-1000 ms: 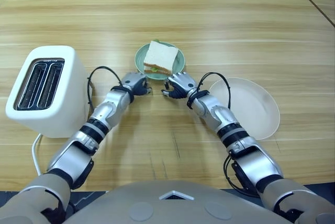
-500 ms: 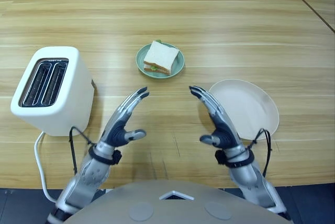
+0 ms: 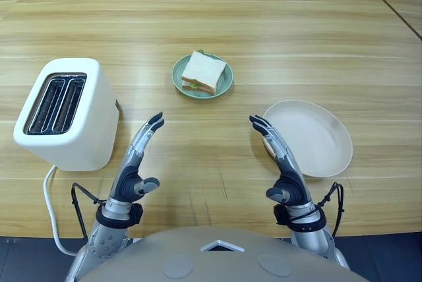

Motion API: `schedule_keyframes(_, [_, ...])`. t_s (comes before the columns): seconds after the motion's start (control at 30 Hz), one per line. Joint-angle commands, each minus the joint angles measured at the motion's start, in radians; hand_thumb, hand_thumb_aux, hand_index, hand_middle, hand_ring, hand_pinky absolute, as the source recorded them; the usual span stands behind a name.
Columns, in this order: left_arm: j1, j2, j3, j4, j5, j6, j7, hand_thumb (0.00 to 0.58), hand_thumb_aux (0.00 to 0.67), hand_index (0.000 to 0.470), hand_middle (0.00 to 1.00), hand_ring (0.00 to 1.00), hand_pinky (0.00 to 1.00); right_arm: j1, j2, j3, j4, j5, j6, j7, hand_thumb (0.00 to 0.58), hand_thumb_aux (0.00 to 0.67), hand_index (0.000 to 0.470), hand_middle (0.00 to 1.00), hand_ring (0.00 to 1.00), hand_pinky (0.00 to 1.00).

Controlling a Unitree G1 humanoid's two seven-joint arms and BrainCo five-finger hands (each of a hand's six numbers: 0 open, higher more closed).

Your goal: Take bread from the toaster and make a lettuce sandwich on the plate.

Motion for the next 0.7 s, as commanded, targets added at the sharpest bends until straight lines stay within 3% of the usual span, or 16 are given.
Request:
schedule_keyframes(0.03, [0.007, -0.010, 0.005, -0.013, -0.042, 0.009, -0.036, 0.000, 0.000, 0.000, 0.00, 0.00, 0.00, 0.004, 0.021, 0.002, -0.001, 0.018, 0.001, 0.023, 0.000, 0.000, 0.000, 0.00, 0.00, 0.00])
schedule_keyframes(0.4, [-0.003, -0.044, 0.008, -0.059, -0.174, 0.068, -0.124, 0.000, 0.000, 0.000, 0.00, 0.00, 0.00, 0.025, 0.098, 0.043, 0.007, 0.104, 0.052, 0.068, 0.000, 0.000, 0.000, 0.00, 0.00, 0.00])
schedule_keyframes(0.7, [-0.032, -0.057, 0.006, -0.046, -0.202, 0.092, -0.176, 0.000, 0.000, 0.000, 0.00, 0.00, 0.00, 0.004, 0.116, 0.044, 0.029, 0.114, 0.033, 0.092, 0.000, 0.000, 0.000, 0.00, 0.00, 0.00])
